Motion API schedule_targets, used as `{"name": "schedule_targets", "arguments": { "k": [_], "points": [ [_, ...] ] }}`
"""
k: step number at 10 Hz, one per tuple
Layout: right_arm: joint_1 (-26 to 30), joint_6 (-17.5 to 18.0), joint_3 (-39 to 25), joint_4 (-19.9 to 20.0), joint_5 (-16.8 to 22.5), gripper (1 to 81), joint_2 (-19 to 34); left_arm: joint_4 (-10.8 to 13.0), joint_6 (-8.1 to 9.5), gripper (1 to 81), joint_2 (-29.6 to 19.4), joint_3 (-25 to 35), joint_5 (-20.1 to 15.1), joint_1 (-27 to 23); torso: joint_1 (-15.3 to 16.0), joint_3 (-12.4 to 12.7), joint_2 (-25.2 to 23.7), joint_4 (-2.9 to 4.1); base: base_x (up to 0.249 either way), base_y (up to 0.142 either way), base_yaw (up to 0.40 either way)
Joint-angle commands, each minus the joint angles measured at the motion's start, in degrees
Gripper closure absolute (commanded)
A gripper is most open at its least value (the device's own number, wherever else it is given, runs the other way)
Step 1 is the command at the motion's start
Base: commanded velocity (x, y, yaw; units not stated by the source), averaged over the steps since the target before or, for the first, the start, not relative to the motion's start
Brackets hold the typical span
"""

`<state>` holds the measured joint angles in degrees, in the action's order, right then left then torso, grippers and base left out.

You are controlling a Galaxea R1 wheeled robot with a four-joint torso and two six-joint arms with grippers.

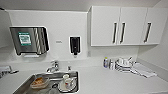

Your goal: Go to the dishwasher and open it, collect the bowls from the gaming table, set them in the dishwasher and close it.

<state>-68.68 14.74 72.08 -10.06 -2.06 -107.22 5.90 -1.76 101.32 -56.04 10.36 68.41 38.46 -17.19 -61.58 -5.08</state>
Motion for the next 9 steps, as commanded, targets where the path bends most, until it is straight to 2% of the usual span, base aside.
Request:
{"name": "schedule_targets", "arguments": {
  "k": [1,2,4,6,7,9],
  "points": [
    [4.9,0.4,-1.4,0.7,1.1,1.0,3.4,4.7,-0.62,1.0,-3.4,5.9,-1.0,-4.9,3.6,-3.1,-5.6,0.00,0.000,0.000,0.000],
    [4.9,0.5,-1.5,0.7,1.1,1.0,3.3,4.7,-0.62,1.0,-2.2,5.5,-1.1,-4.8,4.7,-5.4,-7.4,0.00,0.000,0.000,0.000],
    [4.9,0.5,-1.7,0.7,1.1,1.0,3.4,4.7,-0.62,1.0,-1.2,5.2,-1.0,-4.7,6.6,-6.9,-10.4,0.00,0.000,0.000,0.000],
    [5.0,0.9,-1.8,0.7,1.1,1.0,3.6,4.7,-0.62,1.0,-1.4,5.2,-1.0,-4.7,9.1,-10.7,-14.4,0.00,0.000,0.000,0.000],
    [5.6,0.9,-2.0,0.8,1.1,1.0,3.5,4.7,-0.62,1.0,-1.5,5.1,-1.0,-4.8,10.4,-7.2,-16.4,-0.02,0.000,0.000,0.000],
    [7.2,1.5,-4.1,0.8,1.1,1.0,4.3,4.7,-0.62,1.0,-1.9,4.7,-0.9,-4.7,12.6,-10.0,-19.8,0.00,0.000,0.000,0.000]
  ]
}}
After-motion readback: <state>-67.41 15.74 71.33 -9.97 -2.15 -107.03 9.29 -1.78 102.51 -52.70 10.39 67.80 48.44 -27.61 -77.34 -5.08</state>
